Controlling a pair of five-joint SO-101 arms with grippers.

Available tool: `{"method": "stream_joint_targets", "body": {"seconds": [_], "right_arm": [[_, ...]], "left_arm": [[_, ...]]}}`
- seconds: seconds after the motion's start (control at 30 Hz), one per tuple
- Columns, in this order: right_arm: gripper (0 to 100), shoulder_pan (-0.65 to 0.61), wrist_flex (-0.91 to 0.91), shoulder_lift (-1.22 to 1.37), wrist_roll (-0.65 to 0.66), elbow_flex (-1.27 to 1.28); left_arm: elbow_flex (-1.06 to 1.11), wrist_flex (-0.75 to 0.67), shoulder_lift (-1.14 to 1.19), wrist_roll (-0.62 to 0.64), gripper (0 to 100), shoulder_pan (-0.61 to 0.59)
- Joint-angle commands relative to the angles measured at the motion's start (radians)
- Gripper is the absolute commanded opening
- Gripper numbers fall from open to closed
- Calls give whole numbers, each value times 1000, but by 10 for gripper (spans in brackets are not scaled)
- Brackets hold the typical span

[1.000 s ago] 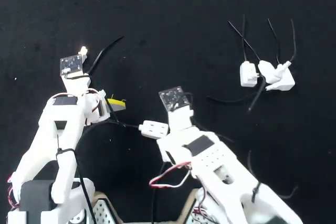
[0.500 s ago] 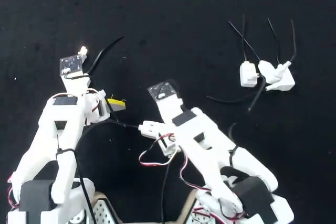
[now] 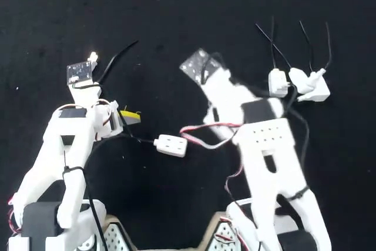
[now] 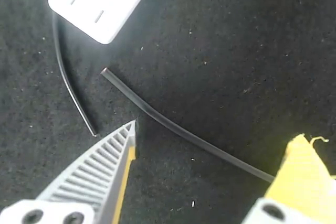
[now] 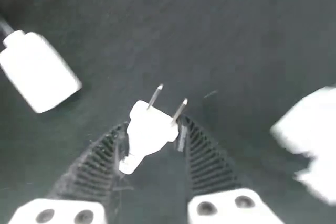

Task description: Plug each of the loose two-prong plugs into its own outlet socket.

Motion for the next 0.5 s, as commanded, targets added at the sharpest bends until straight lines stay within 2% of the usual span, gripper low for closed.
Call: {"method": "stream_joint_targets", "body": {"seconds": [0.0,0.13,0.23,0.37,0.47], "right_arm": [[11,26,-26,-44,219,-211],[11,21,-87,-44,319,-213],[11,20,-57,-50,351,-170],[11,0,38,-45,509,16],[11,-2,-26,-50,546,196]], "left_arm": [[-7,-11,-34,11,425,-10],[-2,-11,-34,11,425,-12],[-4,-11,-34,11,425,-12],[-5,-11,-34,9,425,-12],[-7,-11,-34,8,425,-12]]}}
